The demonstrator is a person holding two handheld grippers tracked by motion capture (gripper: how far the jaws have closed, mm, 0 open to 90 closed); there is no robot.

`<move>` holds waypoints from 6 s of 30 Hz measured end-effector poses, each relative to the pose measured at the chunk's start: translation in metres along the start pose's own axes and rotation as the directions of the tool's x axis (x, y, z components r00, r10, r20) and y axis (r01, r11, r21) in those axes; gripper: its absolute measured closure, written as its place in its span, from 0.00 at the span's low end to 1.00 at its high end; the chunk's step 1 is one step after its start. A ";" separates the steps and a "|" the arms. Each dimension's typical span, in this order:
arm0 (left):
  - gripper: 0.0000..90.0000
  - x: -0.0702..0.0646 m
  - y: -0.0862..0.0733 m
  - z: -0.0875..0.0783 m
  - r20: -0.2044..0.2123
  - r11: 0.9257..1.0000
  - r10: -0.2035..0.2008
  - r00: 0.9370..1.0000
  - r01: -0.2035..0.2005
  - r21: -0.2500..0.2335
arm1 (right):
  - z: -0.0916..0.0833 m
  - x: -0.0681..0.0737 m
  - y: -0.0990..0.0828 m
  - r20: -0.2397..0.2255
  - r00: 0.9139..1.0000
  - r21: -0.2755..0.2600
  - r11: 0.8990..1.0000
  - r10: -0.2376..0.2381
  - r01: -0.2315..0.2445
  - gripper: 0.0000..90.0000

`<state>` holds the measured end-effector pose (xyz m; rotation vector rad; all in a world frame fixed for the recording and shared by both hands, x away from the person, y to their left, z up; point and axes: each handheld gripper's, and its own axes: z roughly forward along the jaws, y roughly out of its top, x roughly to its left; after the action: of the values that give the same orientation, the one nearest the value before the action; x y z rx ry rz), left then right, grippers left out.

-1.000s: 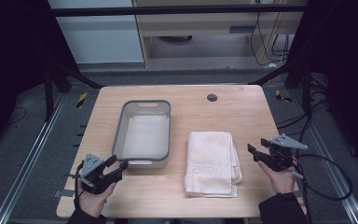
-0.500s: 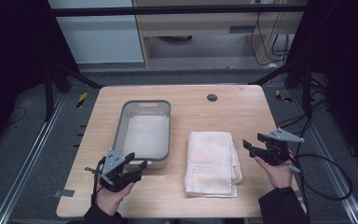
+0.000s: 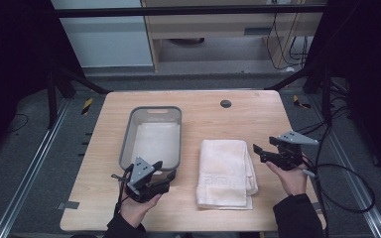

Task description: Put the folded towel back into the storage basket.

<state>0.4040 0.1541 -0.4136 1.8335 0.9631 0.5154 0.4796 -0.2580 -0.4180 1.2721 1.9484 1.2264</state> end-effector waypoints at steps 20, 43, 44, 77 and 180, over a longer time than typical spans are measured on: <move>0.48 -0.041 0.003 0.040 0.080 0.998 0.045 0.996 -0.049 0.051 | 0.022 0.000 0.011 -0.006 1.000 0.012 1.000 -0.001 0.001 0.29; 0.49 -0.065 -0.013 0.074 0.111 0.985 0.080 0.991 -0.095 0.142 | 0.045 0.003 0.005 -0.043 0.999 0.063 0.998 -0.009 0.012 0.26; 0.49 -0.065 -0.014 0.076 0.113 0.984 0.081 0.990 -0.097 0.149 | 0.047 0.003 0.004 -0.043 0.999 0.067 0.998 -0.013 0.016 0.26; 0.50 -0.059 -0.048 0.108 0.150 0.957 -0.024 0.988 -0.020 0.288 | 0.096 0.005 -0.030 -0.075 0.995 0.268 0.962 0.070 -0.048 0.35; 0.86 -0.022 0.070 0.013 0.187 0.998 0.011 0.982 0.003 -0.071 | 0.022 0.049 0.092 -0.183 0.977 -0.112 0.986 0.105 -0.127 0.79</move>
<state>0.4278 0.1137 -0.3555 1.7854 0.8043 0.3668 0.5168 -0.1908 -0.3443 1.2665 1.9069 1.5405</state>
